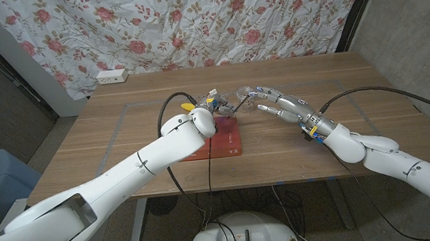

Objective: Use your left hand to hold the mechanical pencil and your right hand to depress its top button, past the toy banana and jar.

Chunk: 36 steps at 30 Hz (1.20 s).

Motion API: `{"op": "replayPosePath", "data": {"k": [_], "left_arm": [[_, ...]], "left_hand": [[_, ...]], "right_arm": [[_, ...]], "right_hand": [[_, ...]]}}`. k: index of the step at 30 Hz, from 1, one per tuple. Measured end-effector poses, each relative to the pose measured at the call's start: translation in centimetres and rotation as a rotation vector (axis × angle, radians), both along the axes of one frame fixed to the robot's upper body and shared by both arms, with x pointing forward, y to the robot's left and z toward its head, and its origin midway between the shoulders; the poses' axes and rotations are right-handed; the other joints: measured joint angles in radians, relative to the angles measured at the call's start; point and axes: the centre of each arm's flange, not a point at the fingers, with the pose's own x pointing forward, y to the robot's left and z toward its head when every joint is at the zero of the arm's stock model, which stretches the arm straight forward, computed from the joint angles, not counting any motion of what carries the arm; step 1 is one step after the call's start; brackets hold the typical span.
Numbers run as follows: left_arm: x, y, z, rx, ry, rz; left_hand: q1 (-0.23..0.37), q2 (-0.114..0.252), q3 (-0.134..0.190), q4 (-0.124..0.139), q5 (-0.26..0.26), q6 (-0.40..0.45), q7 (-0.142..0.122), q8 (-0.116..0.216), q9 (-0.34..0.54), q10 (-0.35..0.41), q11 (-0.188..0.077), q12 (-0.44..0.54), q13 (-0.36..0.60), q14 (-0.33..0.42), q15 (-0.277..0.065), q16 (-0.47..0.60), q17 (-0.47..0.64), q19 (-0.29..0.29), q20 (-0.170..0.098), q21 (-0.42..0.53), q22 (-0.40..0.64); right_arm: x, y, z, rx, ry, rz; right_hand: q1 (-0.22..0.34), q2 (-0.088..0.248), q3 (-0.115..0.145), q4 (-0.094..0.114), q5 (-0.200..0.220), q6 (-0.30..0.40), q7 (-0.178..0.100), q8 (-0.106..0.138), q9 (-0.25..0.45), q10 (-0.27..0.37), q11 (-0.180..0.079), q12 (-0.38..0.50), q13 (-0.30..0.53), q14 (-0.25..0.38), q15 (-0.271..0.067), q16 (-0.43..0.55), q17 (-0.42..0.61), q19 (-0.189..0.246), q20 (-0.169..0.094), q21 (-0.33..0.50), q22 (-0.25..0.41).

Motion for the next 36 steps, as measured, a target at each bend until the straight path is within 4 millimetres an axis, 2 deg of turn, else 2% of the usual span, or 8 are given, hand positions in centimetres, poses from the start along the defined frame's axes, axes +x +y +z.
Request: {"op": "replayPosePath", "data": {"k": [18, 25, 29, 36], "left_arm": [[-0.13, -0.03, -0.09, 0.0, -0.001, -0.001], [-0.25, 0.03, -0.14, 0.001, -0.003, 0.0], [-0.29, 0.08, -0.17, 0.001, -0.003, 0.002], [-0.38, 0.12, -0.22, 0.002, -0.003, 0.004]], "left_hand": [[0.001, -0.001, 0.0, 0.0, 0.0, 0.0, 0.0, 0.0, -0.001, 0.0, 0.0, 0.001, 0.0, 0.0, 0.0, 0.0, 0.0, 0.0, 0.0, 0.0, 0.0], [0.0, -0.001, -0.003, 0.001, 0.0, 0.0, 0.0, 0.0, -0.001, 0.0, 0.0, 0.001, 0.0, 0.0, 0.0, 0.0, 0.0, 0.0, 0.0, 0.0, 0.0], [0.0, -0.001, -0.003, 0.001, 0.0, 0.0, 0.0, 0.0, -0.001, 0.0, 0.0, 0.001, 0.0, 0.0, 0.0, 0.0, 0.0, 0.0, 0.0, 0.0, 0.0], [-0.001, 0.0, -0.003, 0.001, 0.0, 0.0, 0.0, 0.0, -0.002, 0.0, 0.0, 0.001, 0.0, 0.0, 0.0, 0.0, 0.0, 0.0, 0.0, 0.0, 0.0]], "right_arm": [[-0.04, 0.08, -0.05, 0.009, 0.003, 0.001], [-0.15, 0.06, -0.01, 0.022, 0.002, 0.006], [-0.21, -0.03, 0.05, 0.035, 0.0, 0.013], [-0.25, -0.23, 0.12, 0.055, -0.003, 0.022]], "right_hand": [[0.0, 0.0, -0.004, 0.004, 0.004, 0.003, -0.003, 0.004, 0.0, 0.006, -0.006, 0.0, 0.0, 0.0, 0.0, 0.0, 0.0, 0.0, 0.0, 0.0, 0.0], [0.0, 0.0, -0.004, 0.004, 0.004, -0.001, 0.004, -0.008, 0.0, 0.005, -0.005, 0.0, 0.0, 0.0, 0.0, 0.0, 0.0, 0.0, 0.0, 0.0, 0.0], [0.0, 0.0, -0.004, 0.004, 0.004, -0.014, -0.001, -0.016, -0.001, 0.001, -0.01, 0.0, 0.0, 0.0, 0.0, 0.0, 0.0, 0.0, 0.0, 0.0, 0.0], [0.007, 0.007, -0.001, 0.001, 0.004, -0.023, -0.003, -0.016, -0.002, 0.0, -0.011, 0.0, 0.0, 0.005, -0.006, 0.0, -0.002, 0.007, -0.007, 0.0, 0.0]]}}
